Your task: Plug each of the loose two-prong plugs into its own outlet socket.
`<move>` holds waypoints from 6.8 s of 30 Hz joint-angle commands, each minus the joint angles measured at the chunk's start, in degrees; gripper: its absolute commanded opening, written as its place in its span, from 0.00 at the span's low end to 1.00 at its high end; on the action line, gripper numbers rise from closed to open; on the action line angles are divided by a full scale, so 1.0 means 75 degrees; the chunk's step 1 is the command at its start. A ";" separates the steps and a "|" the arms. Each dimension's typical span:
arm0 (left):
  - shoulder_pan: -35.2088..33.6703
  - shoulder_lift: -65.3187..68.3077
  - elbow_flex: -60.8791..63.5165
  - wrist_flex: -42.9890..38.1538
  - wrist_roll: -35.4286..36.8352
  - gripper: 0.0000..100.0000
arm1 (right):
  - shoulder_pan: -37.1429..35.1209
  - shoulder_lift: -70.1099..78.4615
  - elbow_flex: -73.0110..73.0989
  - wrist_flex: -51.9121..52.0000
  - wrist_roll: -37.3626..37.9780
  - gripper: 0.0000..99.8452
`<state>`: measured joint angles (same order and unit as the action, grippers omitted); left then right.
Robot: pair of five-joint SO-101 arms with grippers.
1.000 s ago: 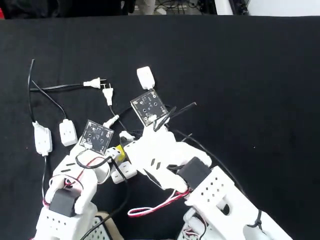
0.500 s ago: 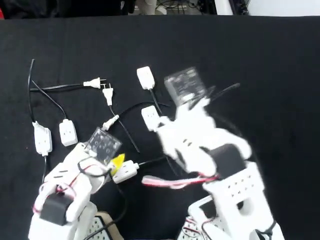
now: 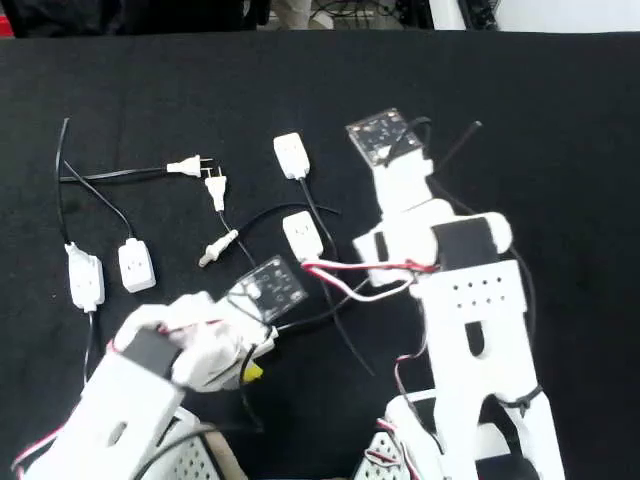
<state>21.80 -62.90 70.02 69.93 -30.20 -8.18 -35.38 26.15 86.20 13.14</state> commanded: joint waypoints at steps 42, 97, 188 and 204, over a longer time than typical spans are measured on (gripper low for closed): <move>0.0029 0.4571 -0.2491 -0.3528 0.2895 0.06 | 0.1969 -0.0088 0.0029 -0.0117 0.0656 0.01; -0.6007 -0.0832 -0.0217 -0.0223 0.2098 0.29 | -0.3599 0.1448 0.0416 0.0082 0.0903 0.01; -0.7320 -0.5521 0.3053 0.0035 0.1336 0.29 | -0.3903 0.4812 0.0158 -0.3317 0.2262 0.01; -0.7320 -0.5521 0.3053 0.0035 0.1336 0.29 | -0.3528 0.4812 0.0123 -0.3364 0.2309 0.01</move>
<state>-32.70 -103.96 93.32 70.81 -20.00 -38.59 0.13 26.15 61.49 29.93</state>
